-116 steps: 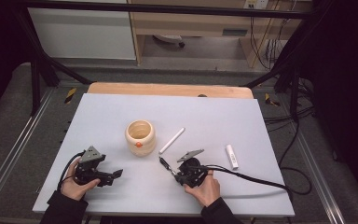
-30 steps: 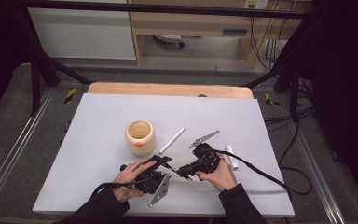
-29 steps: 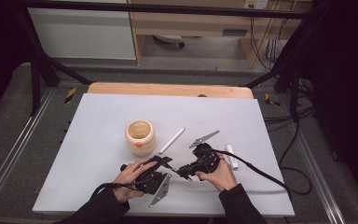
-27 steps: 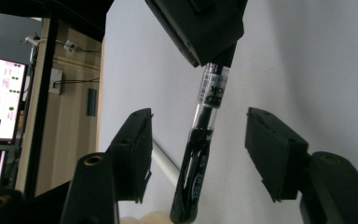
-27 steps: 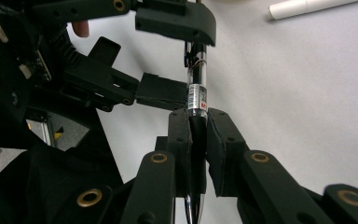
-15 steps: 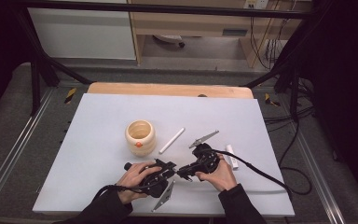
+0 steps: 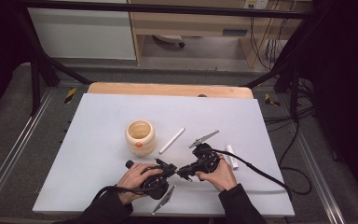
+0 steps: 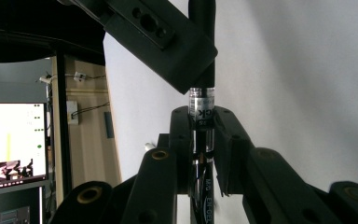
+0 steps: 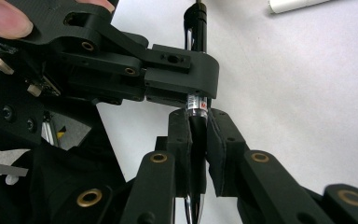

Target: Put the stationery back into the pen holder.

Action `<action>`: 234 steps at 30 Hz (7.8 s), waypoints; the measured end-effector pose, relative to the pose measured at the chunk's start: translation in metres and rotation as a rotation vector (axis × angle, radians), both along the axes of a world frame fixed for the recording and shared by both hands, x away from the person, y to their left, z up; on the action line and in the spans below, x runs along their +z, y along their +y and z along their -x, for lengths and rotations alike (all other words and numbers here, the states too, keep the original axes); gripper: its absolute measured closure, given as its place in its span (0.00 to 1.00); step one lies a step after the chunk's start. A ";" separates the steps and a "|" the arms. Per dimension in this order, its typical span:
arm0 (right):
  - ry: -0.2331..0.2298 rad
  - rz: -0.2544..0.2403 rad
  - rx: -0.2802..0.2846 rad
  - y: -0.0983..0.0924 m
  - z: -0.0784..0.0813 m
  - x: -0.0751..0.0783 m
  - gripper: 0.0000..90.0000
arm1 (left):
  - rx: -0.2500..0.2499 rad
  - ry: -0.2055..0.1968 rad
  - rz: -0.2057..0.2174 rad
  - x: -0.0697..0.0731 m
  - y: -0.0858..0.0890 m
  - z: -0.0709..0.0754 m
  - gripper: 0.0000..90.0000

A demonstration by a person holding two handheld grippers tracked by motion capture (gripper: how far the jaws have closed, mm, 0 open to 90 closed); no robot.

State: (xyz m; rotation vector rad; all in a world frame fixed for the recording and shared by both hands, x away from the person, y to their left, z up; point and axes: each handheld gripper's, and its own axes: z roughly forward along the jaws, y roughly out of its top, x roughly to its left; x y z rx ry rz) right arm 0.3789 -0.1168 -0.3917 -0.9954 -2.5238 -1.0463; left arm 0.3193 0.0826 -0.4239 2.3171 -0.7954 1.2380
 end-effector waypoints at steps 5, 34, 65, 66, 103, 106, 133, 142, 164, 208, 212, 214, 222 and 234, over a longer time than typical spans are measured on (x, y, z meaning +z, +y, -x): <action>-0.005 -0.008 0.000 0.000 0.000 0.000 0.89 | 0.003 0.001 0.006 0.001 0.001 0.000 0.87; -0.358 -0.122 -0.284 -0.078 0.006 -0.006 0.16 | 0.299 0.334 0.279 0.014 0.026 -0.013 0.88; -0.376 -0.033 -0.322 -0.136 0.021 -0.039 0.01 | 0.608 0.826 0.831 0.069 0.089 -0.042 0.88; -0.378 -0.033 -0.320 -0.137 0.021 -0.040 0.01 | 0.612 0.833 0.849 0.072 0.091 -0.043 0.88; -0.369 -0.035 -0.323 -0.139 0.020 -0.042 0.01 | 0.706 0.807 1.106 0.100 0.100 -0.113 0.88; -0.371 -0.034 -0.322 -0.139 0.020 -0.042 0.01 | 0.715 0.797 1.109 0.097 0.100 -0.117 0.88; -0.362 -0.029 -0.316 -0.138 0.019 -0.044 0.01 | 0.788 0.841 1.105 0.041 0.108 -0.122 0.88; -0.360 -0.028 -0.317 -0.138 0.019 -0.044 0.01 | 0.802 0.851 1.081 0.031 0.106 -0.122 0.88; -0.358 -0.028 -0.317 -0.138 0.019 -0.044 0.01 | 0.833 0.870 1.034 0.030 0.108 -0.121 0.74; -0.351 -0.033 -0.321 -0.138 0.020 -0.043 0.01 | 0.812 0.882 0.746 0.072 0.073 -0.065 0.09; -0.351 -0.034 -0.318 -0.138 0.020 -0.043 0.01 | 0.797 0.876 0.728 0.074 0.059 -0.062 0.09; -0.353 -0.033 -0.316 -0.138 0.020 -0.043 0.01 | 0.790 0.877 0.718 0.073 0.053 -0.062 0.09; -0.349 -0.033 -0.312 -0.138 0.019 -0.044 0.01 | 0.791 0.907 0.690 0.068 0.027 -0.072 0.10; -0.350 -0.036 -0.311 -0.138 0.020 -0.044 0.01 | 0.819 0.950 0.656 0.057 -0.008 -0.099 0.17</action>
